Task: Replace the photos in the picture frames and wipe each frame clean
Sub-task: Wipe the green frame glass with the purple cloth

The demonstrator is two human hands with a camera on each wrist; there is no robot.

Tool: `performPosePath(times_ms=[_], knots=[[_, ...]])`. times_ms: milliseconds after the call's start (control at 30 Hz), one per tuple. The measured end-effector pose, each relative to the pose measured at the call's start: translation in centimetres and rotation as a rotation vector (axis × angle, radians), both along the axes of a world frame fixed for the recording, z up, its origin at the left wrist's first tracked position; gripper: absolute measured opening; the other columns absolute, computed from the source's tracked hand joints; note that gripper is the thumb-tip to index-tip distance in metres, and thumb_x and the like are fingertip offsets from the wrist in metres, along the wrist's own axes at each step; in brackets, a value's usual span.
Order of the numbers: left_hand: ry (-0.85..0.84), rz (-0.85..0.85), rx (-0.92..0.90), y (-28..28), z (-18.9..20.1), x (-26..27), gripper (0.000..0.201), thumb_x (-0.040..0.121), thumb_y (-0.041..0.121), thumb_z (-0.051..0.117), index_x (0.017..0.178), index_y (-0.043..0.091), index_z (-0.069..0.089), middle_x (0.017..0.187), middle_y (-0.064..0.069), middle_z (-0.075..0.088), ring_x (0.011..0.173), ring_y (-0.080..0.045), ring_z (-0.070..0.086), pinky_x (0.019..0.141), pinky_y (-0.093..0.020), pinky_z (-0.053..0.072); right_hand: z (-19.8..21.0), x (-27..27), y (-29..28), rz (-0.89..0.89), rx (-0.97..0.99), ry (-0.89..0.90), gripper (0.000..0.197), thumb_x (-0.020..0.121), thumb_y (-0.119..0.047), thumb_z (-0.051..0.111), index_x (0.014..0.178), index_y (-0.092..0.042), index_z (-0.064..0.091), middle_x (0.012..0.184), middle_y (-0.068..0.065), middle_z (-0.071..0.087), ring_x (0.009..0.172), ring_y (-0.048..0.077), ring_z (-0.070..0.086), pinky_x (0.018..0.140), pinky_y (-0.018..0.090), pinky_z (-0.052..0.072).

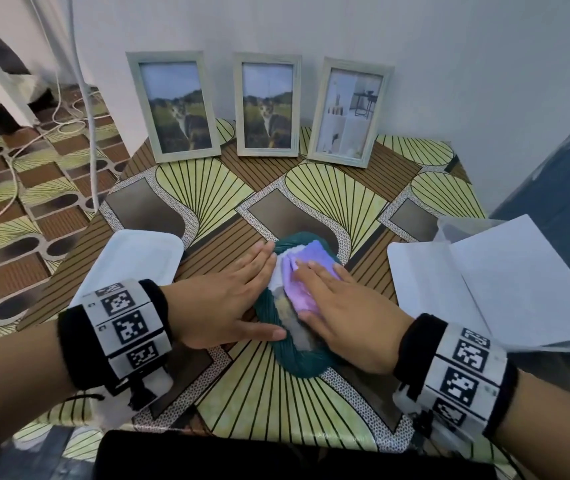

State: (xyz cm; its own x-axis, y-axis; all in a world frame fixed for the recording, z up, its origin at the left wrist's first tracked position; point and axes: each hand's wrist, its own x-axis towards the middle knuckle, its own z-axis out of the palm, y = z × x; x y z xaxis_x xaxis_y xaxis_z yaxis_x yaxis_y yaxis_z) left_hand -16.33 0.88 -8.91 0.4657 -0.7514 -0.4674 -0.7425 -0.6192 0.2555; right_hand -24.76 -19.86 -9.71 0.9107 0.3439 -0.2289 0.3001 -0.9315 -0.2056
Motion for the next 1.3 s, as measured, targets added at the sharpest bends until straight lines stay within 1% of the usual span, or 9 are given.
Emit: performPosePath(times_ms=[100, 367, 500, 667, 833, 967, 1133, 1233, 1300], knots=[[0.016, -0.002, -0.016, 0.0, 0.0, 0.2, 0.111, 0.083, 0.08, 0.033, 0.148, 0.015, -0.029, 0.151, 0.004, -0.042, 0.135, -0.001, -0.041, 0.117, -0.024, -0.012, 0.1, 1.1, 0.0, 0.027, -0.027, 0.053, 0.065, 0.105, -0.025, 0.031, 0.155, -0.013, -0.008, 0.165, 0.003, -0.003, 0.15, 0.013, -0.004, 0.12, 0.029, -0.006], [0.036, 0.024, -0.06, -0.1, -0.1, 0.3, 0.114, 0.081, 0.078, 0.039, 0.15, 0.014, -0.025, 0.155, 0.003, -0.036, 0.138, -0.002, -0.037, 0.114, -0.019, -0.014, 0.6, 2.7, 2.6, 0.08, -0.108, 0.132, 0.08, 0.096, -0.017, 0.052, 0.156, -0.011, -0.001, 0.164, 0.008, -0.006, 0.15, 0.02, -0.009, 0.12, 0.037, -0.005], [0.028, 0.034, -0.056, -0.1, -0.2, 0.5, 0.115, 0.081, 0.077, 0.041, 0.151, 0.012, -0.023, 0.156, 0.002, -0.033, 0.138, -0.003, -0.036, 0.11, -0.015, -0.016, 0.7, 1.6, 2.9, 0.106, -0.061, 0.129, 0.076, 0.096, -0.016, 0.049, 0.156, -0.013, 0.003, 0.164, 0.006, -0.004, 0.15, 0.018, -0.008, 0.119, 0.036, -0.007], [0.037, 0.037, -0.056, -0.3, -0.3, 0.6, 0.117, 0.077, 0.078, 0.04, 0.151, 0.011, -0.023, 0.157, 0.0, -0.032, 0.137, -0.003, -0.036, 0.103, -0.01, -0.023, 1.0, 0.1, 2.6, 0.155, -0.054, 0.163, 0.08, 0.093, 0.0, 0.046, 0.157, -0.015, 0.001, 0.165, 0.003, -0.006, 0.15, 0.014, -0.009, 0.122, 0.035, -0.003], [0.04, 0.031, -0.041, -0.3, -0.2, 0.6, 0.118, 0.079, 0.076, 0.043, 0.149, 0.01, -0.025, 0.156, -0.001, -0.033, 0.137, -0.004, -0.036, 0.108, -0.014, -0.019, 1.5, -2.4, 1.5, 0.193, -0.039, 0.22, 0.084, 0.088, 0.008, 0.041, 0.157, -0.019, 0.001, 0.165, -0.002, -0.005, 0.149, 0.01, -0.008, 0.122, 0.033, -0.002], [0.05, 0.033, -0.021, -0.4, 0.1, 0.5, 0.118, 0.08, 0.076, 0.043, 0.149, 0.01, -0.026, 0.155, -0.001, -0.035, 0.137, -0.004, -0.036, 0.109, -0.017, -0.019, 2.0, -4.1, 0.0, 0.185, -0.028, 0.229, 0.081, 0.089, 0.004, 0.039, 0.157, -0.022, 0.005, 0.164, -0.005, -0.001, 0.149, 0.007, -0.002, 0.115, 0.018, -0.003], [0.09, 0.039, -0.019, -0.4, 0.5, 0.3, 0.116, 0.081, 0.074, 0.044, 0.149, 0.013, -0.028, 0.154, 0.001, -0.037, 0.136, -0.004, -0.037, 0.111, -0.02, -0.017, 1.7, -5.6, -1.4, 0.159, -0.116, 0.194, 0.078, 0.091, -0.007, 0.039, 0.157, -0.023, 0.001, 0.164, -0.006, -0.003, 0.149, 0.005, -0.005, 0.118, 0.025, -0.005], [0.092, 0.038, -0.023, -0.4, 0.5, 0.3, 0.115, 0.081, 0.073, 0.044, 0.149, 0.013, -0.027, 0.154, 0.001, -0.037, 0.136, -0.004, -0.037, 0.111, -0.02, -0.016, 1.3, -5.4, -1.8, 0.136, -0.101, 0.143, 0.059, 0.104, -0.028, 0.031, 0.157, -0.023, 0.004, 0.164, -0.008, 0.0, 0.149, 0.003, -0.005, 0.118, 0.025, -0.006], [0.096, 0.041, -0.027, -0.4, 0.5, 0.3, 0.115, 0.082, 0.073, 0.045, 0.149, 0.014, -0.027, 0.154, 0.002, -0.037, 0.135, -0.003, -0.038, 0.111, -0.02, -0.016, 1.2, -4.8, -2.0, 0.108, -0.096, 0.148, 0.057, 0.106, -0.04, 0.02, 0.157, -0.023, 0.004, 0.164, -0.008, 0.0, 0.148, 0.002, -0.007, 0.12, 0.027, -0.006]])
